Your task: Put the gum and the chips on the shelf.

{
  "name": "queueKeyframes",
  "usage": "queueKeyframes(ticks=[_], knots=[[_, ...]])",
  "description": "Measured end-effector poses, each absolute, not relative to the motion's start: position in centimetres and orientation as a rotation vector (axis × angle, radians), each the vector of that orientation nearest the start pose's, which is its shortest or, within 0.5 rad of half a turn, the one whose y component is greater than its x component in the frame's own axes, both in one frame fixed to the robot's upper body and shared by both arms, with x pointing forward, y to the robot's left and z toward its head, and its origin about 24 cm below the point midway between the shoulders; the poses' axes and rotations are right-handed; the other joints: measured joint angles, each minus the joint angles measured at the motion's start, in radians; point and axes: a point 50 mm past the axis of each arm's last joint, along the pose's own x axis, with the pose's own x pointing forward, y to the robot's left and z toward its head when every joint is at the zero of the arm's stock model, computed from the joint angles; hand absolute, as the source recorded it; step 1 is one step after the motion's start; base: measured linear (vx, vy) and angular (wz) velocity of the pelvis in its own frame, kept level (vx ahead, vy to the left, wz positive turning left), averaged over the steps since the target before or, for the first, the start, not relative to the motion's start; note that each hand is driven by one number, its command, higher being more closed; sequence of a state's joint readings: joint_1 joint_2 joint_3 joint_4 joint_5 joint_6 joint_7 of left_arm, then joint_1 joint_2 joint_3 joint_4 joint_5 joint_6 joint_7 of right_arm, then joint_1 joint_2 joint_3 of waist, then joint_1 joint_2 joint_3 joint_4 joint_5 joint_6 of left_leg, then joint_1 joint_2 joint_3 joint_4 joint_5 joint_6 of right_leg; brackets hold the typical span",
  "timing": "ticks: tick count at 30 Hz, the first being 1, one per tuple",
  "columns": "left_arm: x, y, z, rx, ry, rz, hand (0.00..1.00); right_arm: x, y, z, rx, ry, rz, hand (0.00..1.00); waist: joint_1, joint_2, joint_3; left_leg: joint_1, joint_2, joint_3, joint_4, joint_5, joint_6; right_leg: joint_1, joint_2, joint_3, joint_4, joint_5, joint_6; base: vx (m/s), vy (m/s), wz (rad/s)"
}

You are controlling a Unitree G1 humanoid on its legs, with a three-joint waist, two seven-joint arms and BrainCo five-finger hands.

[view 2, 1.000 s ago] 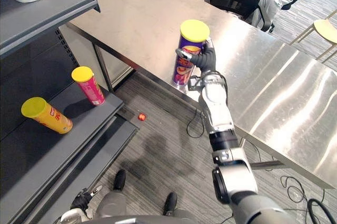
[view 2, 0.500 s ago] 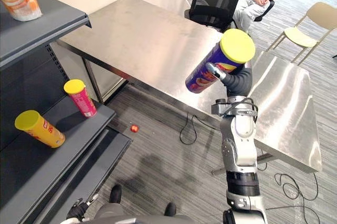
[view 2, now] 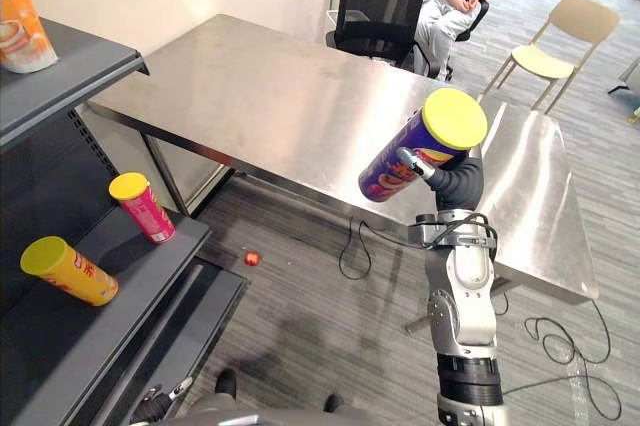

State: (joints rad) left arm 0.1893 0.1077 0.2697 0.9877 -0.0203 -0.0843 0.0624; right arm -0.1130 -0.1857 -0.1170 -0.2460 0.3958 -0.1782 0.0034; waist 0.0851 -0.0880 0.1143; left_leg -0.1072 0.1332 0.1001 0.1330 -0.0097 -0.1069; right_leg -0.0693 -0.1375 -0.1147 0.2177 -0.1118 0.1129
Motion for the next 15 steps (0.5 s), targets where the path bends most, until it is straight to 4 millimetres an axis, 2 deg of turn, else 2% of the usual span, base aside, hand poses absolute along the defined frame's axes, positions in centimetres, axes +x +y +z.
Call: queueKeyframes(ticks=[1, 3, 4, 5, 6, 7, 8, 9, 10, 11, 12, 13, 14, 15], knots=[[6.3, 23.3, -15.6, -0.010, 1.064, 0.421, 0.00, 25.6, -19.1, 14.9, 0.205, -0.544, 0.009, 1.00, 0.001, 0.014, 0.017, -0.014, 0.002, -0.020, 0.051, -0.024, -0.002, 0.002, -0.003, -0.014, 0.038, -0.024, -0.003, -0.08, -0.014, 0.29], [6.1, 22.8, -15.8, -0.039, 1.072, 0.432, 0.00, 25.8, -17.7, 14.6, 0.216, -0.526, 0.065, 1.00, 0.005, 0.026, 0.030, -0.038, 0.002, -0.060, 0.063, -0.026, -0.010, 0.001, -0.005, -0.049, 0.071, -0.051, -0.011, -0.15, -0.065, 0.60], [5.8, 22.8, -15.8, -0.067, 1.071, 0.464, 0.00, 25.8, -16.9, 14.4, 0.225, -0.517, 0.096, 1.00, 0.007, 0.040, 0.034, -0.062, 0.001, -0.106, 0.039, -0.007, -0.020, -0.008, -0.004, -0.100, 0.075, -0.062, -0.022, -0.20, -0.123, 0.93], [5.8, 22.9, -15.8, -0.088, 1.066, 0.484, 0.00, 25.8, -16.5, 14.4, 0.227, -0.514, 0.115, 1.00, 0.007, 0.041, 0.032, -0.078, 0.000, -0.140, 0.014, 0.014, -0.028, -0.017, -0.002, -0.129, 0.080, -0.065, -0.027, -0.17, -0.160, 1.44], [6.1, 22.9, -15.7, -0.116, 1.046, 0.512, 0.00, 25.8, -16.1, 14.5, 0.228, -0.519, 0.136, 1.00, 0.005, 0.048, 0.032, -0.110, -0.003, -0.215, -0.049, 0.042, -0.050, -0.034, 0.000, -0.205, 0.083, -0.071, -0.038, -0.12, -0.164, 1.81], [6.6, 23.0, -15.5, -0.127, 1.028, 0.516, 0.00, 25.9, -16.1, 14.7, 0.226, -0.526, 0.141, 1.00, 0.007, 0.058, 0.034, -0.122, 0.004, -0.241, -0.152, 0.036, -0.055, -0.045, 0.010, -0.283, 0.064, -0.065, -0.062, -0.12, -0.184, 2.00], [6.7, 22.9, -15.5, -0.141, 1.027, 0.523, 0.00, 26.0, -16.2, 14.9, 0.226, -0.533, 0.136, 1.00, 0.008, 0.061, 0.032, -0.131, 0.015, -0.216, -0.194, -0.002, -0.049, -0.044, 0.012, -0.328, 0.032, -0.052, -0.073, -0.16, -0.139, 2.13], [7.5, 22.9, -15.5, -0.163, 1.016, 0.532, 0.00, 26.4, -16.8, 15.5, 0.222, -0.558, 0.105, 1.00, 0.009, 0.045, 0.043, -0.185, 0.019, -0.067, -0.150, 0.030, 0.036, -0.053, -0.036, -0.420, 0.011, -0.040, -0.094, -0.16, -0.124, 2.18], [7.5, 22.6, -15.7, -0.183, 1.023, 0.540, 0.00, 27.0, -17.4, 16.0, 0.222, -0.572, 0.073, 1.00, 0.008, 0.048, 0.058, -0.217, 0.017, 0.097, 0.006, 0.069, 0.116, -0.049, -0.082, -0.494, 0.015, -0.034, -0.095, -0.15, -0.102, 2.08], [7.3, 22.5, -15.7, -0.186, 1.027, 0.543, 0.00, 27.1, -17.6, 16.0, 0.223, -0.573, 0.057, 1.00, 0.008, 0.055, 0.057, -0.213, 0.025, 0.164, 0.084, 0.070, 0.131, -0.046, -0.102, -0.524, 0.025, -0.028, -0.084, -0.11, -0.138, 1.80], [6.4, 22.2, -15.9, -0.191, 1.048, 0.552, 0.00, 27.1, -18.1, 16.0, 0.221, -0.571, 0.029, 1.00, 0.006, 0.072, 0.060, -0.169, 0.056, 0.258, 0.203, 0.037, 0.137, -0.024, -0.127, -0.584, 0.046, -0.028, -0.084, -0.08, -0.080, 1.67], [5.6, 21.8, -16.1, -0.199, 1.069, 0.557, 0.00, 27.0, -18.5, 15.9, 0.219, -0.573, 0.001, 1.00, -0.004, 0.102, 0.058, -0.116, 0.077, 0.309, 0.238, -0.017, 0.136, 0.005, -0.149, -0.652, 0.059, -0.028, -0.083, -0.11, -0.010, 1.64], [5.5, 21.7, -16.1, -0.203, 1.071, 0.556, 0.00, 26.9, -18.9, 16.0, 0.211, -0.577, -0.020, 1.00, -0.004, 0.115, 0.055, -0.099, 0.079, 0.327, 0.231, -0.014, 0.134, 0.010, -0.162, -0.677, 0.069, -0.029, -0.083, -0.09, 0.070, 1.59], [5.7, 21.4, -16.2, -0.210, 1.068, 0.552, 0.00, 26.8, -19.6, 16.1, 0.192, -0.584, -0.057, 1.00, 0.000, 0.134, 0.050, -0.100, 0.049, 0.353, 0.181, 0.023, 0.136, 0.023, -0.180, -0.727, 0.089, -0.035, -0.077, -0.10, 0.082, 1.19]])
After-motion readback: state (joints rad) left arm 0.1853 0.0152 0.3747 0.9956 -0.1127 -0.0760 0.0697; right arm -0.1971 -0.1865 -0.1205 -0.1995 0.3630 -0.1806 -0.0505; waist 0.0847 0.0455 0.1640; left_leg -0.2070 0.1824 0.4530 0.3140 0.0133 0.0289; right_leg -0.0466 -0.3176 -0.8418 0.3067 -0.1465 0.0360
